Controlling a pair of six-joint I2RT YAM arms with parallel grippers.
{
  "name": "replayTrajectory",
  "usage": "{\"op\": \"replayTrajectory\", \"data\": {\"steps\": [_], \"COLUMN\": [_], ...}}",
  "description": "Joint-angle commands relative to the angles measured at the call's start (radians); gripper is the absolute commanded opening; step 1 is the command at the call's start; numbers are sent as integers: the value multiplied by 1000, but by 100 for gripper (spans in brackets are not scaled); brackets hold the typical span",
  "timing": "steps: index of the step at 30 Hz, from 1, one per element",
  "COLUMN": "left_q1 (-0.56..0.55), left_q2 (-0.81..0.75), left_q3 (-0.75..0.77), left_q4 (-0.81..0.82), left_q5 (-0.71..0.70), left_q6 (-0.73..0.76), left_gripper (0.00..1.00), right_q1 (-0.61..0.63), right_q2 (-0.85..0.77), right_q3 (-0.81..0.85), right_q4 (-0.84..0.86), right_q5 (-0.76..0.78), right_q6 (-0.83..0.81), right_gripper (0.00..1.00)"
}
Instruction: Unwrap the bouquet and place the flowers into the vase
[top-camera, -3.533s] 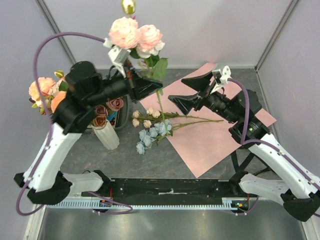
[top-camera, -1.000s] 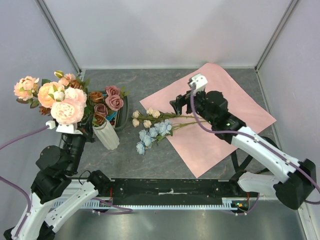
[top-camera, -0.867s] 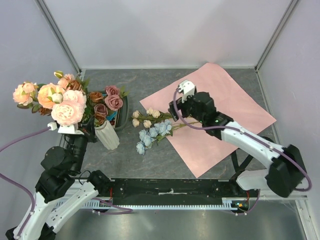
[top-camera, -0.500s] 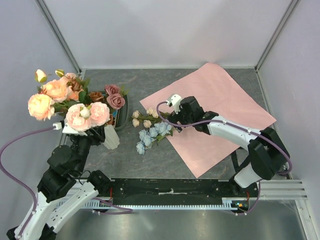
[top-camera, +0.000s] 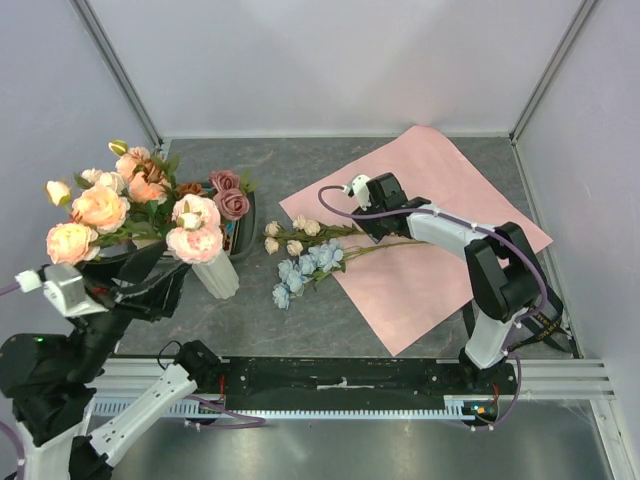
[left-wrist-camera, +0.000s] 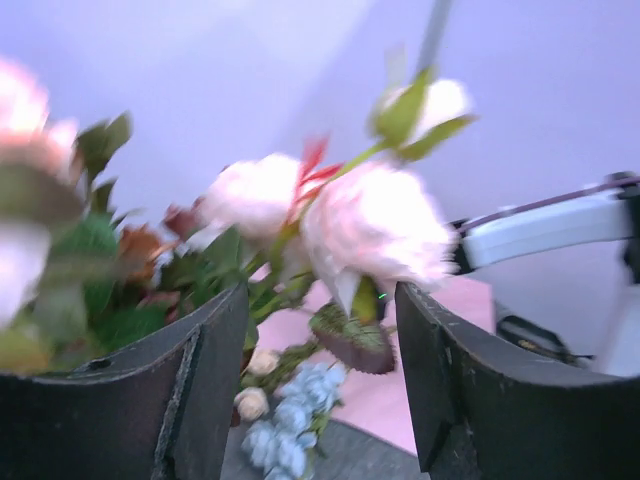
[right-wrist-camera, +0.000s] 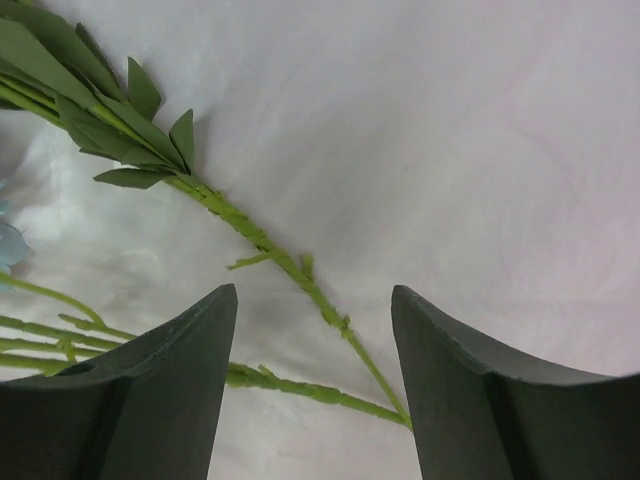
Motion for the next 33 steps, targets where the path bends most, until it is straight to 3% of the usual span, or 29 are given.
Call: {"op": "replayTrajectory", "data": {"steps": [1,7,12,23,29,33], "left_q1": [1,1,1,1,1,1], "left_q2": [82,231,381,711,815,872], "left_q3": [104,270,419,704,753,778], "left_q4": [34,114,192,172,191,183], "left_q5": [275,413,556,668,685,685], "left_q6": [-37,-51,-73,-132,-172,-197], "left_gripper": [68,70,70,71,71,71], "right_q1": [0,-57,-85,-89,-89,-89], "right_q2": [58,122,182,242,172,73], "right_q3": [54,60,98,128,134,125], "right_q4": [-4,-7,-39,-121,-107,-65], "right_q5": [-39,-163,-243,-326,-283,-197], "right_q6": [-15,-55,-75,-118,-103,-66], "right_gripper": [72,79,73,18,0,0]}}
